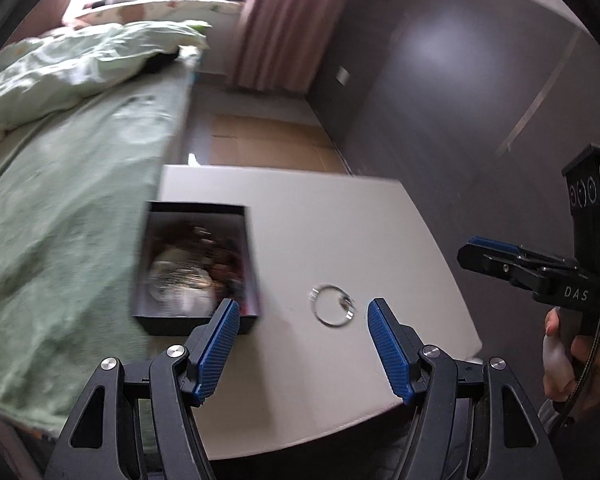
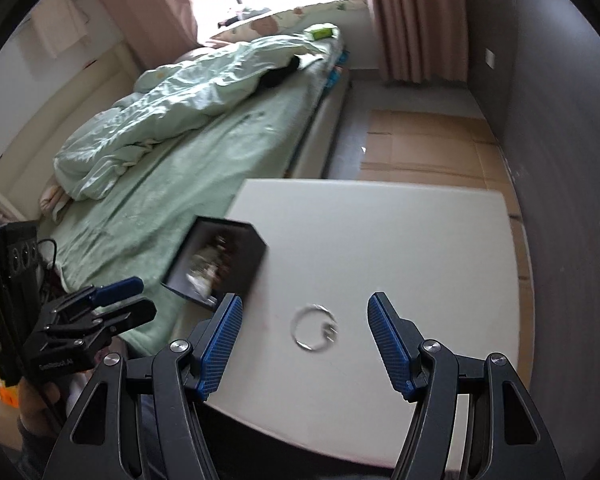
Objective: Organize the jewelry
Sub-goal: 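Move the left gripper to the silver hoop ring and grasp it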
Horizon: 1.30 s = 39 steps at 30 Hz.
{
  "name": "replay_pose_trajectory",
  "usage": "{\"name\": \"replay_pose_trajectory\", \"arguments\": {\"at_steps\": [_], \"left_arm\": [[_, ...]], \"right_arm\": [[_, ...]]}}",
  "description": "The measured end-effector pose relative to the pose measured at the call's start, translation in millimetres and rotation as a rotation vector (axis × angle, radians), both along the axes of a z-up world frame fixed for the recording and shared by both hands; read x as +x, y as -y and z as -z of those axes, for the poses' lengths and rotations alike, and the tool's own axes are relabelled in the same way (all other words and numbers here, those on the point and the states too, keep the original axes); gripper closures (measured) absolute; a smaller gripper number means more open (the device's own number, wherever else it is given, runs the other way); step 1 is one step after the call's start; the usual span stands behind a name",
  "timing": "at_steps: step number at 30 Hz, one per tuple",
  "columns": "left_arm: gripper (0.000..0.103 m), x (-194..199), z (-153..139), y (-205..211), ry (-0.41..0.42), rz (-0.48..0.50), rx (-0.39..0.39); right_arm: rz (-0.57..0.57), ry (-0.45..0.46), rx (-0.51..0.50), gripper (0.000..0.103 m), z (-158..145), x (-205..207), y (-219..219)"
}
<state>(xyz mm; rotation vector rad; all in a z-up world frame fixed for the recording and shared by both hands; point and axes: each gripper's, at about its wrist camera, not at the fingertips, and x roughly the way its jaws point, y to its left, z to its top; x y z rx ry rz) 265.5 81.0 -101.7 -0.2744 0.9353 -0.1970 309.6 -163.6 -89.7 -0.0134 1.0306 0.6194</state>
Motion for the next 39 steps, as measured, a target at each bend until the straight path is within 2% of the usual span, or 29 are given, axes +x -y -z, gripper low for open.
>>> {"name": "replay_pose_trajectory", "arguments": {"at_steps": [7,17,25,31,35,37,39], "left_arm": [[0.035,25,26,58,-0.063,0.142,0.078],[0.035,66,68,92,-0.187,0.222,0.175],[0.035,98,96,96,-0.293,0.208,0.245],[0.035,105,109,101,-0.349,0.204,0.305],[0.035,106,108,112,-0.335,0.199,0.375],[0.036,106,108,112,-0.337,0.19,0.37],[0.044,106,106,111,-0.337,0.194,0.372]], "right_arm": [[0.108,-0.048,0.035,0.037,34,-5,60],[0.208,-0.104,0.085,0.037,71,-11,107],[0.221,-0.146,0.101,0.037,90,-5,113],[0.22,-0.159,0.115,0.037,97,-2,114],[0.225,-0.168,0.123,0.037,100,2,112],[0.228,-0.176,0.123,0.037,102,3,111],[0.228,-0.181,0.12,0.037,105,2,111]]}}
